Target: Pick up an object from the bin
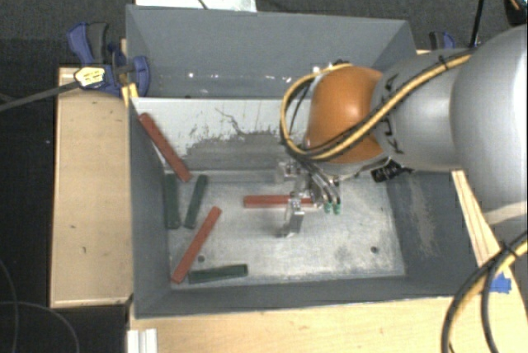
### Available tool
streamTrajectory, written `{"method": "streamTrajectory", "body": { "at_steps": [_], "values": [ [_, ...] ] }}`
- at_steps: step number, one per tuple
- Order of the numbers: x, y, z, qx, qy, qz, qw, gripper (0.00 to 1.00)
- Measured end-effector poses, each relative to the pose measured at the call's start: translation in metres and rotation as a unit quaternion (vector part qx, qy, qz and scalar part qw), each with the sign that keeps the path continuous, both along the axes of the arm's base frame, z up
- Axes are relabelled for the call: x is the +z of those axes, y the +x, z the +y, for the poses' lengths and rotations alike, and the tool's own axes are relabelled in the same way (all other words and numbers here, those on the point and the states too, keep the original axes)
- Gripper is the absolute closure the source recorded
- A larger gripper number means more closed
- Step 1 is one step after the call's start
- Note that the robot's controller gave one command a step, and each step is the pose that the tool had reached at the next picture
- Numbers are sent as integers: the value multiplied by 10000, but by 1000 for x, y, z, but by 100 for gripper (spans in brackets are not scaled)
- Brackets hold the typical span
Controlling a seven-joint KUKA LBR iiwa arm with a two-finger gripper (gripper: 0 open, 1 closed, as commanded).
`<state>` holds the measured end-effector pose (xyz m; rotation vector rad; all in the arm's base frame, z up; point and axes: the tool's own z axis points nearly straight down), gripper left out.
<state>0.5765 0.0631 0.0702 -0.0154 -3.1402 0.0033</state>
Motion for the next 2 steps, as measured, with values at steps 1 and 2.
{"method": "streamTrajectory", "body": {
  "at_steps": [1, 2],
  "values": [
    [1, 1, 4, -4, 16, -9, 10000, 100],
    [137, -8, 24, 1050, 16, -58, 9945, 100]
  ]
}}
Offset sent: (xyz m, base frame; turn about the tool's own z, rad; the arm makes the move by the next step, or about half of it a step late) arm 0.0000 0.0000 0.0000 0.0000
